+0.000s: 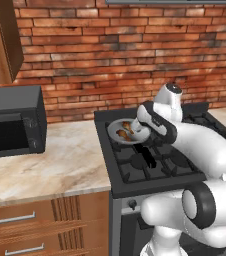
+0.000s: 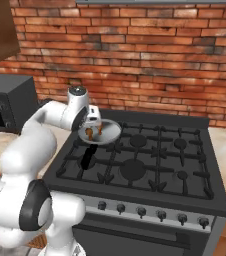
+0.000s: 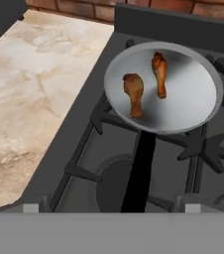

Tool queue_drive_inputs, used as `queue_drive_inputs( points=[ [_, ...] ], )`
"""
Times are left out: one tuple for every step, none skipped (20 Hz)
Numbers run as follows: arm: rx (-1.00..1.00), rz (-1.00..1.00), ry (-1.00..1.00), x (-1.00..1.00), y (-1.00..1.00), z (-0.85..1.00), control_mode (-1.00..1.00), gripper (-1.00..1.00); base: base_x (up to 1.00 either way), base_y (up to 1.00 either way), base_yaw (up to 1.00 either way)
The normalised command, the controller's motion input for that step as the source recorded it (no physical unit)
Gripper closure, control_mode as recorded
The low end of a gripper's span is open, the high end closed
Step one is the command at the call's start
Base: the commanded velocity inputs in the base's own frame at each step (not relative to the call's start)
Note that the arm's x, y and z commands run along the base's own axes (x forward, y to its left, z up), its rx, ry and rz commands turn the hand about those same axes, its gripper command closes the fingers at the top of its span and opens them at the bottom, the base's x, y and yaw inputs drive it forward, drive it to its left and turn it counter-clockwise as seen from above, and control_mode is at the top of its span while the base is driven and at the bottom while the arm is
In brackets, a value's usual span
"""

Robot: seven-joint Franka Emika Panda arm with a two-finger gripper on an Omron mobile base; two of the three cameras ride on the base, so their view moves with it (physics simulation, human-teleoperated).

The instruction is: Take the chicken drumsticks from the pan and place one on each plate on the dining counter.

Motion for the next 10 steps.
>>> queue_drive_inputs(
  points=[
    [0.08, 0.06, 0.1, 0.93, 0.0, -0.41, -1.0, -1.0, 0.0, 0.0, 0.0],
    [0.09, 0.06, 0.11, 0.91, 0.0, -0.39, -1.0, -1.0, 0.0, 0.0, 0.0],
    [0.08, 0.05, 0.13, 0.89, 0.0, -0.39, -1.0, -1.0, 0.0, 0.0, 0.0],
    [0.07, 0.04, 0.17, 0.89, 0.01, -0.41, -1.0, -1.0, 0.0, 0.0, 0.0],
    [0.05, 0.02, 0.19, 0.89, 0.11, -0.44, -1.0, -1.0, 0.0, 0.0, 0.0],
    [0.03, 0.02, 0.17, 0.84, 0.11, -0.41, -1.0, -1.0, 0.0, 0.0, 0.0],
    [0.03, 0.01, 0.17, 0.74, 0.09, -0.36, -1.0, -1.0, 0.0, 0.0, 0.0],
    [0.0, 0.0, 0.15, 0.67, 0.19, -0.37, -1.0, -1.0, 0.0, 0.0, 0.0],
    [0.0, 0.0, 0.12, 0.62, 0.22, -0.35, -1.0, -1.0, 0.0, 0.0, 0.0],
    [0.0, 0.0, 0.09, 0.6, 0.29, -0.34, -1.0, -1.0, 0.0, 0.0, 0.0]
  ],
)
